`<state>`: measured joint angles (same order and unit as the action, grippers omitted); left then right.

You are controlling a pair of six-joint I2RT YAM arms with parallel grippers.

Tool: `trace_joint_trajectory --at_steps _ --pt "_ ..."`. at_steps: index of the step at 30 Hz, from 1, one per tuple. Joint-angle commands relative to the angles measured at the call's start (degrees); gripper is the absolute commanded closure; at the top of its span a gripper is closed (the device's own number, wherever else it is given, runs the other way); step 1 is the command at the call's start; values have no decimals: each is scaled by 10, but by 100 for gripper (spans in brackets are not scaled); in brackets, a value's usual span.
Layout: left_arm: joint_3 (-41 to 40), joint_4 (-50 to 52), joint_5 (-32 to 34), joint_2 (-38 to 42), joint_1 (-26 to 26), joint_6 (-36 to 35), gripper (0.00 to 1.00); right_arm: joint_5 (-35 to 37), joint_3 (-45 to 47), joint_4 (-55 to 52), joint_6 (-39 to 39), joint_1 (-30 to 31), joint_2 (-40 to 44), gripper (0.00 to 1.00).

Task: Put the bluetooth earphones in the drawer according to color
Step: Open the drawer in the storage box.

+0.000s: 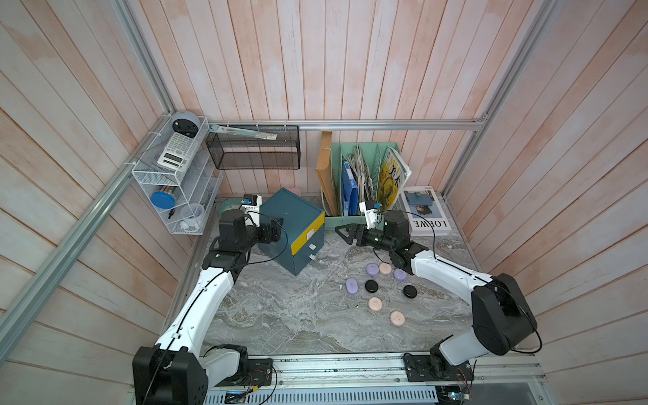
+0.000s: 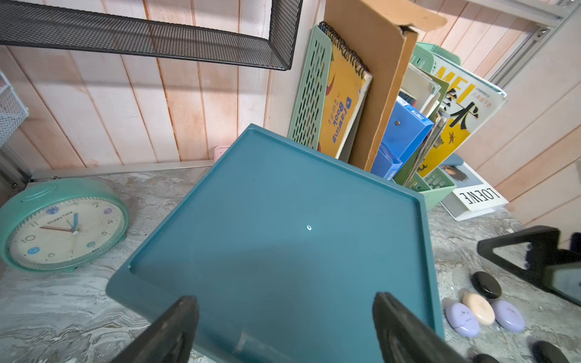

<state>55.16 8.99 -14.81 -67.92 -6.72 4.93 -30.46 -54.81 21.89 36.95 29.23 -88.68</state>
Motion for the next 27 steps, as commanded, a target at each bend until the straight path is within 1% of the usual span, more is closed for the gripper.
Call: trace_joint_trajectory --at_steps 1,4,8,11,14,17,18,21,27 --pt "-8 -13 -12 6 -1 -9 9 -13 -13 50 32 7 -15 14" --pt "-10 -10 -6 7 0 -11 11 -22 -21 69 58 6 -32 14" --pt "-7 -4 -13 1 0 -16 11 -41 -23 135 120 12 -62 16" --pt "-6 -1 -7 -1 -1 -17 11 -41 -23 152 135 18 -75 17" --pt "-7 -2 -9 -3 -1 -16 14 -42 -27 158 150 24 -84 18" --pt "-6 -4 -13 -8 -1 -14 22 -44 -28 171 163 32 -93 19" --pt "-4 -3 -15 -10 -1 -14 28 -44 -28 173 167 35 -96 19" --pt "-1 3 -27 -13 -1 -20 39 -43 -29 189 184 42 -107 20" --pt "0 2 -41 -13 -1 -23 53 -32 -27 225 227 57 -131 21"
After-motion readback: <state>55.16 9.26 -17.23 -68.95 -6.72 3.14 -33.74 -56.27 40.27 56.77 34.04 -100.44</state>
